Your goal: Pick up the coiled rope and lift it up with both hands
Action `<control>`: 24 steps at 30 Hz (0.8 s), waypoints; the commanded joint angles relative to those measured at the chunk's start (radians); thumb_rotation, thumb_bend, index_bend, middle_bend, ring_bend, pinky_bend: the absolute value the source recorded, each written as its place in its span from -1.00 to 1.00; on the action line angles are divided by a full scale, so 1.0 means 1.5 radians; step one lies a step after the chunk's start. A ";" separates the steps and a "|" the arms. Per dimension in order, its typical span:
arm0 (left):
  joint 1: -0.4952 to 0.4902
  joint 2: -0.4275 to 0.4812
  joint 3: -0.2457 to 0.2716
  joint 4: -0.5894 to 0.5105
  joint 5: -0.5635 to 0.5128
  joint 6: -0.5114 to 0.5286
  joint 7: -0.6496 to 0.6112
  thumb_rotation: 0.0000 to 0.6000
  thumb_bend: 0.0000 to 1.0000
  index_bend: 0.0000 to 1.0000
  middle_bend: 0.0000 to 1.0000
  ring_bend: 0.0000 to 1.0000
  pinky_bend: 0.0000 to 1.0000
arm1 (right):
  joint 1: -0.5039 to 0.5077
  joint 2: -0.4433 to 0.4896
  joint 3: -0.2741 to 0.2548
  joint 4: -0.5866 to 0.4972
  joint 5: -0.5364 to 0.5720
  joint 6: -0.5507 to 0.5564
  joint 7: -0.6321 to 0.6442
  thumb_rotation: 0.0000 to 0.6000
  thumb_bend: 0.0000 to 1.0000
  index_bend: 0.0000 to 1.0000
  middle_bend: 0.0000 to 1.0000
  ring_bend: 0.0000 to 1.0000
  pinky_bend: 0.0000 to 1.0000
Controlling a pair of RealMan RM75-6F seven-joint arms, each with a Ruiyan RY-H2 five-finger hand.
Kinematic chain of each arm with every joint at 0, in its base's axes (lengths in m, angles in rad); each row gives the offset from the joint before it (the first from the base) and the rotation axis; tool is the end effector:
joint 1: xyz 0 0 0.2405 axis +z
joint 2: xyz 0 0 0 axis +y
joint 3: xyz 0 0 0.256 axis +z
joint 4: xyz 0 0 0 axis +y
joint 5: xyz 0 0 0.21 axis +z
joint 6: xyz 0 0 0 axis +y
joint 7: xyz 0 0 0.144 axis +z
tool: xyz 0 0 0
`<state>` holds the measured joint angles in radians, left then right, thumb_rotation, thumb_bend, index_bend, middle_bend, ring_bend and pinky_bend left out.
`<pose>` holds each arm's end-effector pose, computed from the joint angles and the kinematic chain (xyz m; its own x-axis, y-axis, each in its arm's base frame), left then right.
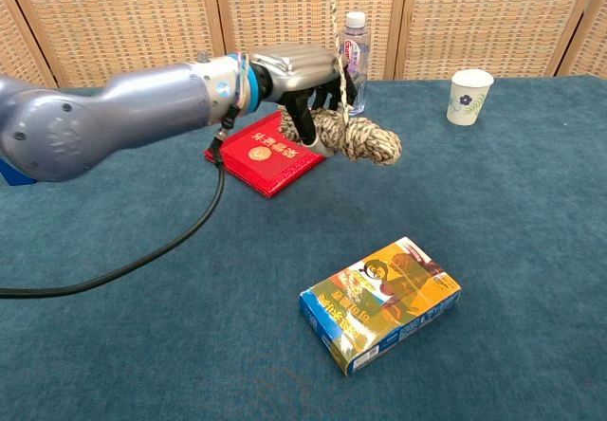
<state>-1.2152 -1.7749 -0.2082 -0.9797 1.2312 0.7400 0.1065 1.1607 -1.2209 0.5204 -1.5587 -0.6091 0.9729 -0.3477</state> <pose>-0.0096 0.4284 -0.0684 0.5759 0.1161 0.8092 0.6481 -0.6681 -0.3654 0.0229 -0.4571 0.1585 0.1537 0.0591 0.9864 -0.9281 -0.3340 0.1646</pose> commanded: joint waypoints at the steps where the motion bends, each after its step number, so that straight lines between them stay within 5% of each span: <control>1: 0.020 0.055 0.024 -0.026 0.074 0.009 -0.109 1.00 0.19 0.62 0.28 0.04 0.34 | -0.023 -0.014 -0.025 0.067 0.017 -0.025 0.031 1.00 -0.08 0.36 -1.00 -1.00 -1.00; 12: 0.048 0.136 0.026 -0.066 0.139 0.051 -0.321 1.00 0.19 0.62 0.28 0.04 0.34 | -0.100 -0.044 -0.064 0.155 -0.007 -0.106 0.159 1.00 -0.08 0.36 -1.00 -1.00 -1.00; 24: 0.049 0.115 -0.037 -0.062 0.069 0.060 -0.309 1.00 0.19 0.62 0.29 0.05 0.34 | -0.153 -0.070 -0.106 0.140 -0.117 -0.109 0.221 1.00 -0.08 0.36 -1.00 -1.00 -1.00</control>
<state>-1.1413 -1.5913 -0.2396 -1.0715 1.3620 0.8262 -0.3708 0.9458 -1.3183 0.3761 -1.3390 -0.7584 0.8092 -0.0284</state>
